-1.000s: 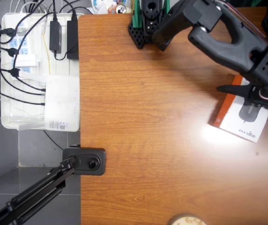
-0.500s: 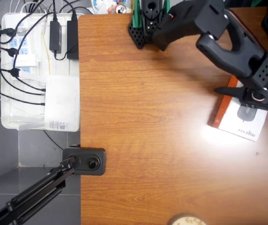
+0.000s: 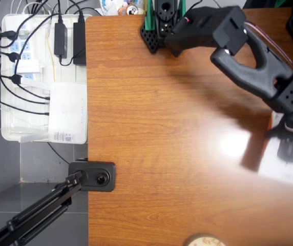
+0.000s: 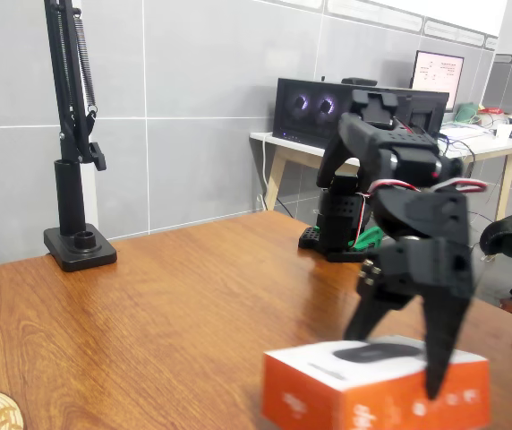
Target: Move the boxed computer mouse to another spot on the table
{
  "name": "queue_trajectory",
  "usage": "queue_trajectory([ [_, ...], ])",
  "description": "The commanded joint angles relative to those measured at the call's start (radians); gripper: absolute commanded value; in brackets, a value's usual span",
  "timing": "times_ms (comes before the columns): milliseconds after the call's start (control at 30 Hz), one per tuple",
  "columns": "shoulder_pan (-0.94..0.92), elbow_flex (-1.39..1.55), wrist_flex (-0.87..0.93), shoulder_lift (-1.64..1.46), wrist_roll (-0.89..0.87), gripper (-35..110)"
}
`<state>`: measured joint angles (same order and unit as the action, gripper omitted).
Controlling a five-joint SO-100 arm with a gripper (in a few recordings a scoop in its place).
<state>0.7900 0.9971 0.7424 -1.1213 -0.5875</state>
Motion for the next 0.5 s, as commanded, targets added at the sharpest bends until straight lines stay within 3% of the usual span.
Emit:
queue_trajectory([
  [0,-0.126,-0.049,-0.054,-0.215,0.002,0],
  [133,-0.365,0.327,-0.249,-0.584,0.083,0],
  [233,-0.586,0.632,-0.268,-0.841,0.192,0],
  [467,-0.954,1.029,0.080,-1.117,0.236,0],
])
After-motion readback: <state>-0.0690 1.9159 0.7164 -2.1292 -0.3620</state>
